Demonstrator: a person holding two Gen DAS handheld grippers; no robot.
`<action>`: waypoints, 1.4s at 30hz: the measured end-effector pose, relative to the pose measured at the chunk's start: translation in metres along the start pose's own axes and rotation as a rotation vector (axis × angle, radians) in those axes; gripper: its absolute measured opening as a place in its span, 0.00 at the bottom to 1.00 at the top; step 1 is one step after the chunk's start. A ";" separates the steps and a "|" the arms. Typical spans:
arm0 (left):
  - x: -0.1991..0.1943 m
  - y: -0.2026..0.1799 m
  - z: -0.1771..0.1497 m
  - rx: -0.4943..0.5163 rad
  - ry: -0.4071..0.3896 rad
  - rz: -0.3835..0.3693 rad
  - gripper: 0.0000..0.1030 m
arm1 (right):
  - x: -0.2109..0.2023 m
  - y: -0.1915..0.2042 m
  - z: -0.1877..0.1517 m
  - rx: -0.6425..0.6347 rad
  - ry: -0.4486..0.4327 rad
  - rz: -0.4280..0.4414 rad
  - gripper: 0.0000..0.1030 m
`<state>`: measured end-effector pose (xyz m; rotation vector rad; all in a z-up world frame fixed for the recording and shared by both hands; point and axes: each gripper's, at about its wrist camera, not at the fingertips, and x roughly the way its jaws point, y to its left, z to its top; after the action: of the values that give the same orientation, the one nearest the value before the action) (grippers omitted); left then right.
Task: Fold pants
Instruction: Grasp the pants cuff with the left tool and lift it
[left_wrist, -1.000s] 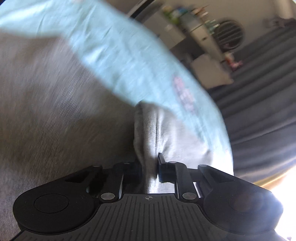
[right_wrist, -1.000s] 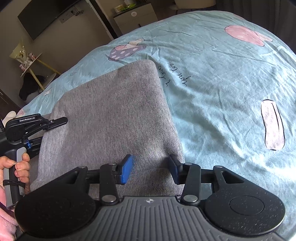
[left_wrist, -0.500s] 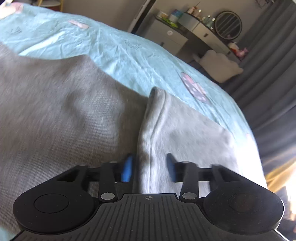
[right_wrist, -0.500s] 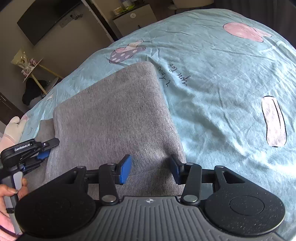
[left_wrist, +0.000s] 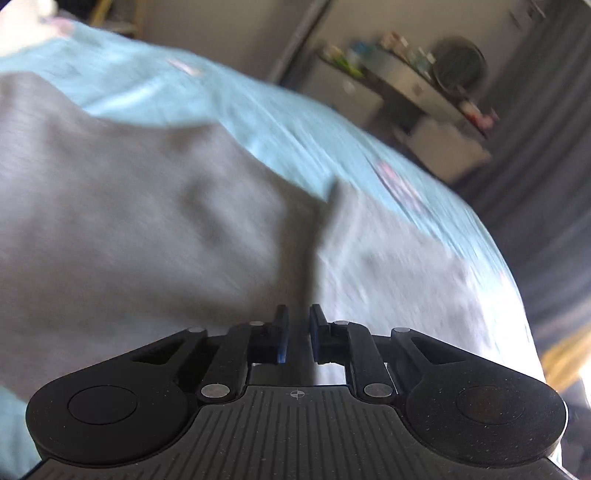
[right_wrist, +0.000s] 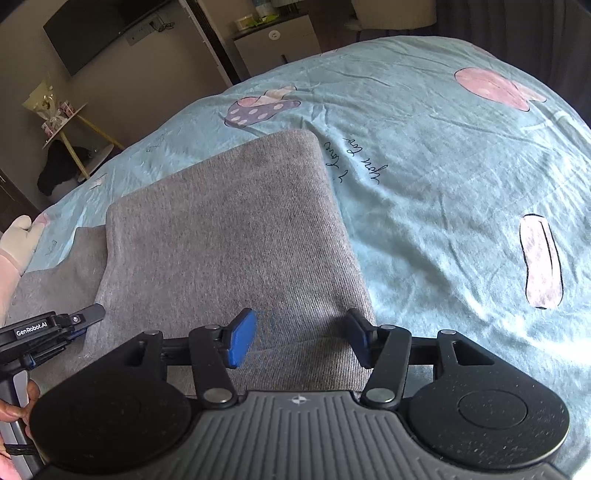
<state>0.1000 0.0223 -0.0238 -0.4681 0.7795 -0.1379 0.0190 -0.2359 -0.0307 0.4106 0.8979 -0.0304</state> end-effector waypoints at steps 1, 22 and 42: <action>-0.010 0.008 0.007 -0.027 -0.045 0.014 0.30 | -0.001 -0.001 0.000 0.003 -0.007 0.005 0.60; -0.102 0.277 0.013 -0.682 -0.233 -0.019 0.80 | 0.014 0.035 -0.005 0.000 -0.097 0.120 0.78; -0.103 0.280 0.045 -0.696 -0.392 -0.074 0.21 | 0.019 0.047 -0.011 -0.056 -0.117 0.117 0.80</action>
<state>0.0442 0.3173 -0.0575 -1.1455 0.4048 0.1640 0.0319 -0.1861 -0.0349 0.4043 0.7568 0.0771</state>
